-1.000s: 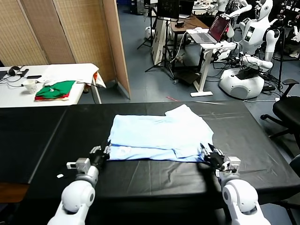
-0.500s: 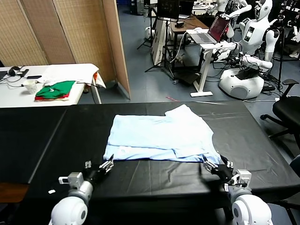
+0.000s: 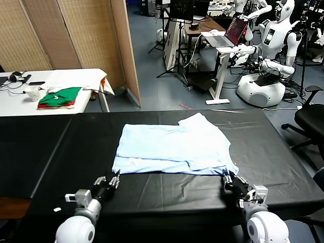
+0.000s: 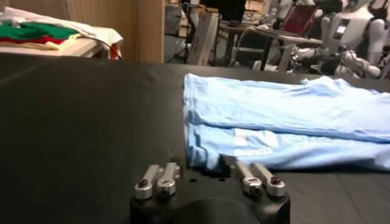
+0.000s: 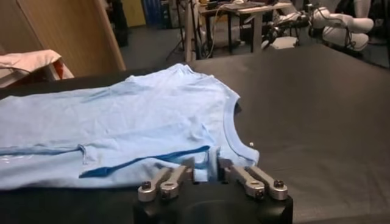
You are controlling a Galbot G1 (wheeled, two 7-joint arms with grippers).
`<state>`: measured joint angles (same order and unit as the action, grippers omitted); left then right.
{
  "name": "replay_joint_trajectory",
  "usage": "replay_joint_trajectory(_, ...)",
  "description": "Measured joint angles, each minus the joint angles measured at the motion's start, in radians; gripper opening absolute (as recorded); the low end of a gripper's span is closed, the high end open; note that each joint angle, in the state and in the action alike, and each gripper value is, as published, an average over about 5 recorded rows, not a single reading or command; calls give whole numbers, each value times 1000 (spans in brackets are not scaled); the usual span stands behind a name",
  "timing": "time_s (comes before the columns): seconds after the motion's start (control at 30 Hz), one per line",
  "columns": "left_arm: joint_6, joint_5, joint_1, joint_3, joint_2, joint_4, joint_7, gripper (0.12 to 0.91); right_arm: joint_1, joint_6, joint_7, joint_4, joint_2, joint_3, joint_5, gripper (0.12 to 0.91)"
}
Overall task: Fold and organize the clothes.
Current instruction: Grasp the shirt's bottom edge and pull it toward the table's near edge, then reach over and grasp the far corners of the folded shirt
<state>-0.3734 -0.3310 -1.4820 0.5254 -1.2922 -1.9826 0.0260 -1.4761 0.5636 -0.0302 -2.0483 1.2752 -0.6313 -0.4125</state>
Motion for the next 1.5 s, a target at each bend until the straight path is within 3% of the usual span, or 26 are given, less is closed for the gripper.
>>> replay_joint_trajectory(0.33,0,172,-113,26,40,-110,37,146,-88,79,-17,-90,-87,16,-17,141)
replay_joint_trajectory(0.8,-4,302,-387,65,-2,-271,40,147,-160,140,1,-167,-113,22,-11,150)
replay_joint_trajectory(0.9,-13,306,-409,66,-13,-290,47,217,-177,159,6,-196,-111,15,-9,233)
replay_joint_trajectory(1.1,-46,305,-428,84,-31,-330,62,571,-190,172,5,-282,-117,-16,-20,601)
replay_joint_trajectory(1.23,-69,291,-422,101,-41,-359,62,788,-149,138,1,-308,-127,-26,-39,823)
replay_joint_trajectory(1.33,-82,234,-401,109,-34,-382,77,887,-76,110,-12,-283,-139,-10,-42,895)
replay_joint_trajectory(1.5,-96,36,-290,96,5,-373,164,906,101,123,-47,-172,-169,56,-70,906)
